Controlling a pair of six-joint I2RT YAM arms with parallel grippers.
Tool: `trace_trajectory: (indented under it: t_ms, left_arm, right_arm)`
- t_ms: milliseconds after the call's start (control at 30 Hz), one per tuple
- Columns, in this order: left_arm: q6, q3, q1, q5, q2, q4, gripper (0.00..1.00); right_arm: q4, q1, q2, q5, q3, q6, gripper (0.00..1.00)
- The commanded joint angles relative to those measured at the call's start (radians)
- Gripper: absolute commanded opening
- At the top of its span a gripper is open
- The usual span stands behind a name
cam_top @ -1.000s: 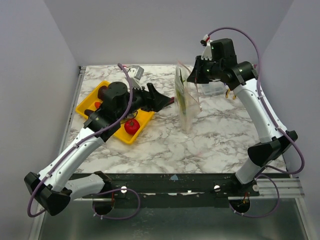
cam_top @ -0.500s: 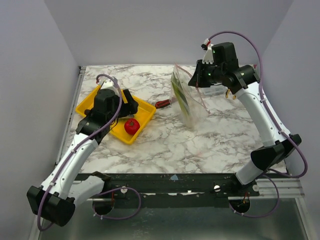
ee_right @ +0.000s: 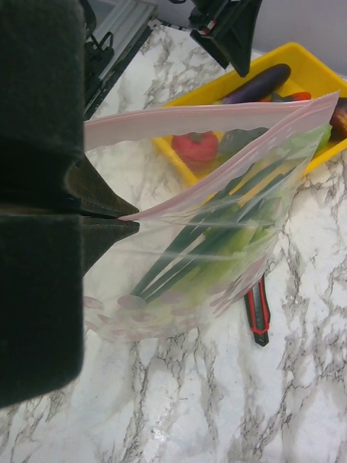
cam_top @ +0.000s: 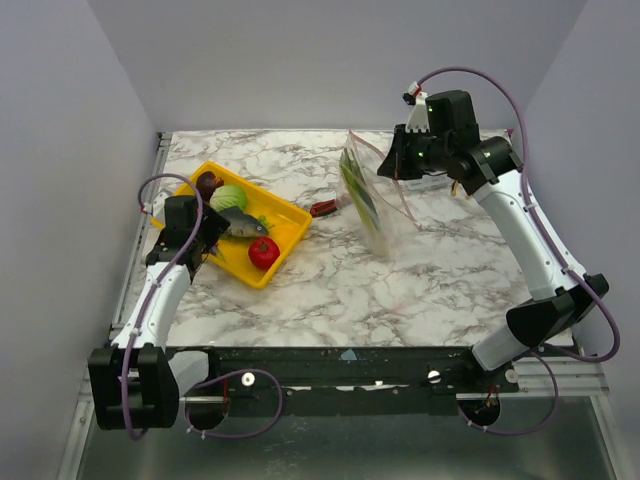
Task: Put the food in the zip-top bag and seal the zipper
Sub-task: Pick up the fake fish from the bin.
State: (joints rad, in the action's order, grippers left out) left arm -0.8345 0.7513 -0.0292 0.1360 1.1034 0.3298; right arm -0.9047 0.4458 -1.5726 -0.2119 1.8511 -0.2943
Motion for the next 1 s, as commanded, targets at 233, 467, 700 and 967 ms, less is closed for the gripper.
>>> trace_trajectory:
  t_ms: [233,467,700,967]
  left_arm:
    - [-0.206,-0.118,0.241,-0.259,0.123,-0.518,0.72]
    - [-0.333,-0.102,0.232,-0.223,0.217,-0.494,0.69]
    - [-0.532,-0.112,0.234,-0.277,0.345,-0.528,0.68]
    - [-0.568,-0.102,0.233,-0.249,0.446,-0.611,0.52]
  right_arm:
    - [0.049,0.004,0.032,-0.038,-0.037,0.015,0.00]
    - [0.065,0.005,0.023,-0.058,-0.046,0.003,0.00]
    - [0.053,0.005,0.026,-0.054,-0.031,0.003,0.00]
    - [0.048,0.005,0.026,-0.048,-0.027,0.001,0.00]
